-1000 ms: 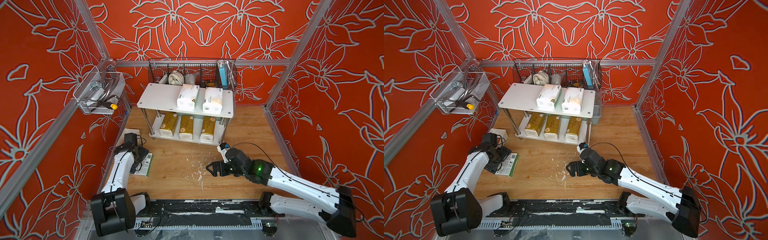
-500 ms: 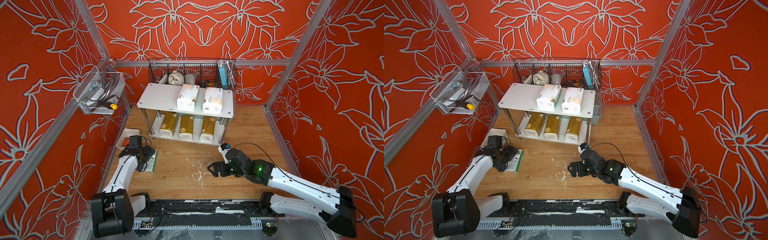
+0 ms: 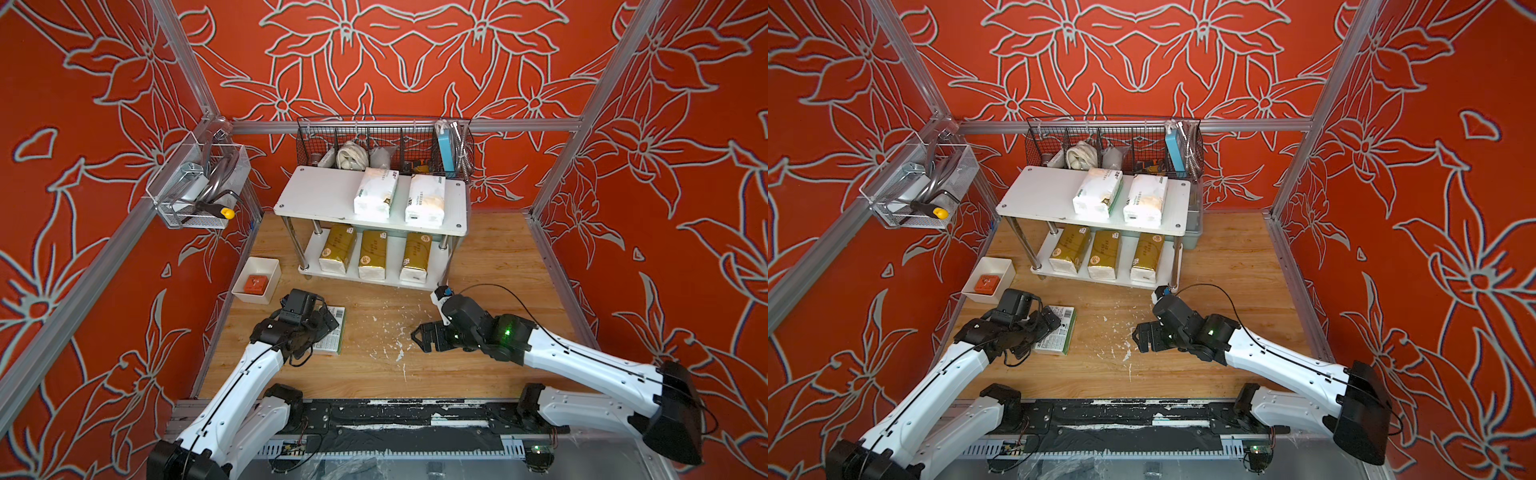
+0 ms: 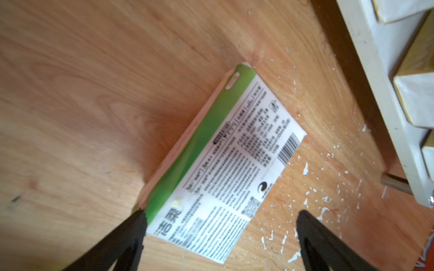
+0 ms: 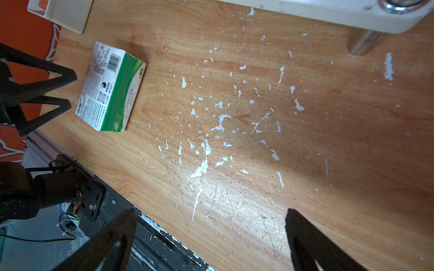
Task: Place the tissue boxes on the shelf by color
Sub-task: Move the box of tissues to the center of the board, then pick up the box of tissues from the center of the board.
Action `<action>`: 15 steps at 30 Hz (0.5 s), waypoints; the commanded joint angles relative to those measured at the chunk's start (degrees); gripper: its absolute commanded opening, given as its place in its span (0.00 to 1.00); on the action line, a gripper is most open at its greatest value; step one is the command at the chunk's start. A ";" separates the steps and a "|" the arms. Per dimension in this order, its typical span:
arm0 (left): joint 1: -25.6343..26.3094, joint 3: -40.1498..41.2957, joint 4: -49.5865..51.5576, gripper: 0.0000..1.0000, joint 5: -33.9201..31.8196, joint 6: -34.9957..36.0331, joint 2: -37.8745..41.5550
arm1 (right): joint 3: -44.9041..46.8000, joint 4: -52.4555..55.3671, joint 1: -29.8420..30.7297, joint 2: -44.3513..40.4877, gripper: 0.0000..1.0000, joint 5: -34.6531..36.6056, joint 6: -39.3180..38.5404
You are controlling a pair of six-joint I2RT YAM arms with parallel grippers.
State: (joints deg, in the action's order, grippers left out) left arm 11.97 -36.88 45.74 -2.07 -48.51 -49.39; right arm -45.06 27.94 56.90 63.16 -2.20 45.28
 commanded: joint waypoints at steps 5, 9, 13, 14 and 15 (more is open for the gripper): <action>0.24 -7.24 5.53 0.98 -7.18 14.27 -9.55 | -1.22 -0.52 -0.20 -0.11 0.99 0.05 -0.45; 0.25 -8.34 4.54 0.98 -4.44 18.07 -13.48 | -0.39 -0.59 -0.26 -0.77 0.99 0.13 -0.03; 0.25 -9.41 4.01 0.98 -0.81 21.08 -17.82 | -0.04 -0.26 -0.30 -1.51 0.99 0.26 -0.09; 0.25 -10.04 4.31 0.98 -0.31 21.99 -19.28 | -0.06 -0.26 -0.39 -1.57 0.99 0.28 -0.18; 0.25 -10.42 4.48 0.98 0.05 22.63 -20.23 | -0.03 -0.26 -0.47 -1.65 0.99 0.26 -0.22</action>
State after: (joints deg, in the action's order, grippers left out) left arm 12.01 -45.52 48.97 -4.16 -30.20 -67.37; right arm -45.06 27.79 56.88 62.41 -2.17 45.32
